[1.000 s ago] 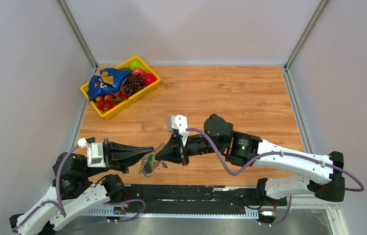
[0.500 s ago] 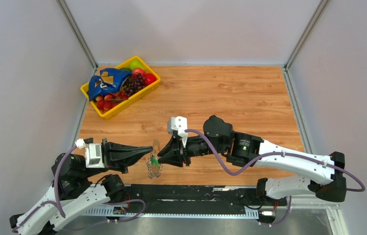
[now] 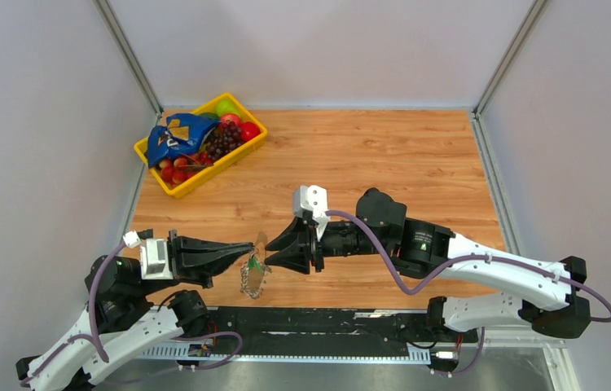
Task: Put the keys on the keyring
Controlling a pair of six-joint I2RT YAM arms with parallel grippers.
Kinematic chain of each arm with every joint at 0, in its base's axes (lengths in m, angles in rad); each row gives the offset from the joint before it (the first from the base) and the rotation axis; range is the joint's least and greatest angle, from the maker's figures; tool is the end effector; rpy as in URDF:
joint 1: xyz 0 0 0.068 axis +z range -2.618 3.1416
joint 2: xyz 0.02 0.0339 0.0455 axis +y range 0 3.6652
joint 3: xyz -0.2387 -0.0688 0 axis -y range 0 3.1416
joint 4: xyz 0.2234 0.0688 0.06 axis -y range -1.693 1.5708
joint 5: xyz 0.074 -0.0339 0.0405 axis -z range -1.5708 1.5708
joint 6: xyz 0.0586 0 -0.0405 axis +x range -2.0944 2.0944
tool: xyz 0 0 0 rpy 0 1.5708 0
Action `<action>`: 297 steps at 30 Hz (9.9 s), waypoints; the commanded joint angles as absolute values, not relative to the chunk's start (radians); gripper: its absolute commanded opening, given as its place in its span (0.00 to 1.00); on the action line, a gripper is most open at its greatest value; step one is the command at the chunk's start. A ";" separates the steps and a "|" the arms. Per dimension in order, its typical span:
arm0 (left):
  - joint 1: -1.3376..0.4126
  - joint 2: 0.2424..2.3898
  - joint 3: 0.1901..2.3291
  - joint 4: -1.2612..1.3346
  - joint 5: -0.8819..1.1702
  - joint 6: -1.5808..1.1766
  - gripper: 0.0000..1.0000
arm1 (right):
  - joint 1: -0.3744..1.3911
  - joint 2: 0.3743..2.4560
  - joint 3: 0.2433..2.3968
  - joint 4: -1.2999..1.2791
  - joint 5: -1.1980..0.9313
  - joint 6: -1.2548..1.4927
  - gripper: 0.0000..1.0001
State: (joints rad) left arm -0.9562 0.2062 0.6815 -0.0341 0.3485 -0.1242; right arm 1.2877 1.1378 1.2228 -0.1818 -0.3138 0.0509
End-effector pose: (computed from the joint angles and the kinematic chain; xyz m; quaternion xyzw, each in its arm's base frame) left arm 0.0265 -0.0722 0.3731 0.3470 0.4230 -0.5074 0.6657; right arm 0.0571 0.2609 0.3964 -0.5096 0.5351 0.5026 0.4488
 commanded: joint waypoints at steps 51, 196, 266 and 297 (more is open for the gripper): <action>-0.957 0.177 0.677 0.024 0.330 -0.118 0.00 | 1.301 1.205 1.293 -0.069 -0.356 0.057 0.00; -0.957 0.241 0.449 0.950 0.270 -0.371 0.00 | 1.307 1.211 1.416 0.076 -0.413 0.008 0.31; -0.958 0.265 0.465 0.964 0.295 -0.389 0.00 | 1.361 1.273 1.413 0.043 -0.362 -0.032 0.00; -0.957 0.312 0.491 0.998 0.442 -0.425 0.00 | 1.361 1.340 1.533 -0.072 -0.403 -0.048 0.00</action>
